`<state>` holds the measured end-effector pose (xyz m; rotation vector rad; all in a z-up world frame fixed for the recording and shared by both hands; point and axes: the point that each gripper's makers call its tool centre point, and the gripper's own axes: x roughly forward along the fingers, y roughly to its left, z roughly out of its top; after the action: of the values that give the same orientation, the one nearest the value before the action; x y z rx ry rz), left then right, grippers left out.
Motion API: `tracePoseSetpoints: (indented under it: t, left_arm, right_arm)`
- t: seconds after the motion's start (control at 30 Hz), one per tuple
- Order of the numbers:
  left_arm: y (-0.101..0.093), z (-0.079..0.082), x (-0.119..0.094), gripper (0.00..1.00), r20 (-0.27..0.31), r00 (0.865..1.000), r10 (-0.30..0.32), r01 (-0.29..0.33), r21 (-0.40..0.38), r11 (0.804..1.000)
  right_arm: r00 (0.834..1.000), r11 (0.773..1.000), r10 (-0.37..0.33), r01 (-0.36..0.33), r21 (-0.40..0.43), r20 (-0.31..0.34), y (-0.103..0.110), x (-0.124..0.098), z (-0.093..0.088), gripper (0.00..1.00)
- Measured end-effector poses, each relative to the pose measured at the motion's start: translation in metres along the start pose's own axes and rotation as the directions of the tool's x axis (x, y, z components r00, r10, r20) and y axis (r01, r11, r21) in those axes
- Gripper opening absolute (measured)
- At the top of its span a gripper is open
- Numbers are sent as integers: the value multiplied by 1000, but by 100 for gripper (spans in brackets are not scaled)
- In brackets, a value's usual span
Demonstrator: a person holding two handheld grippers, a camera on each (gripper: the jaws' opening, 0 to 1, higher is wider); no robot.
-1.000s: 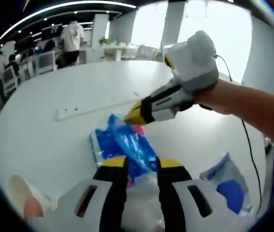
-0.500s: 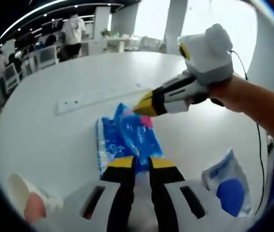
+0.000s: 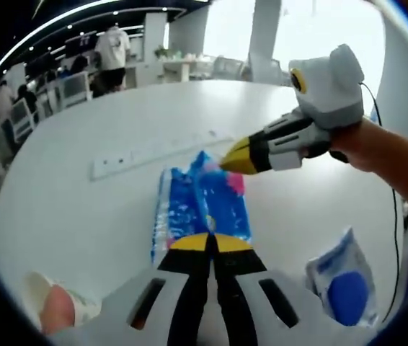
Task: Arrange the tabletop items into an orderly group along one side of the table until the central work area is clear of visible clutter.
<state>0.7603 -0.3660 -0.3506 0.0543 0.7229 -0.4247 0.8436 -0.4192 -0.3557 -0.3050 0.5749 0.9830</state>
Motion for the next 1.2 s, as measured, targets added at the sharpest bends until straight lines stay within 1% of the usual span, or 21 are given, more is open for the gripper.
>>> tracePoseSetpoints:
  t: [0.1,0.27,0.5,0.73,0.9,0.93,0.97,1.1,1.2]
  left_arm:
    - [1,5,-2,0,6,1000,4,-4,9,1000]
    - [2,8,-4,0,10,1000,7,-7,14,1000]
    - [-14,20,-6,0,25,1000,-14,12,56,998]
    - [-41,30,0,0,22,999,-47,44,106,993]
    - [-64,44,4,0,26,997,-71,66,166,984]
    - [-65,45,4,0,26,997,-72,67,169,983]
    - [-72,48,6,0,25,996,-83,77,181,980]
    - [-82,53,10,0,24,995,-93,86,209,974]
    - [-93,53,17,0,8,994,-107,102,238,966]
  right_arm:
    - [1000,1000,-9,9,5,5,-1,-5,0,3]
    - [1000,1000,-27,27,14,15,-3,-18,0,3]
    - [997,997,-66,65,38,34,-11,-45,-5,3]
    - [992,991,-117,114,76,38,-22,-79,-21,2]
    - [985,980,-166,160,116,48,-32,-106,-32,2]
    - [984,980,-169,163,118,48,-33,-108,-33,2]
    - [982,976,-183,175,127,50,-36,-116,-36,3]
    - [977,969,-208,198,150,55,-42,-132,-44,2]
    - [972,962,-228,216,165,54,-46,-145,-53,2]
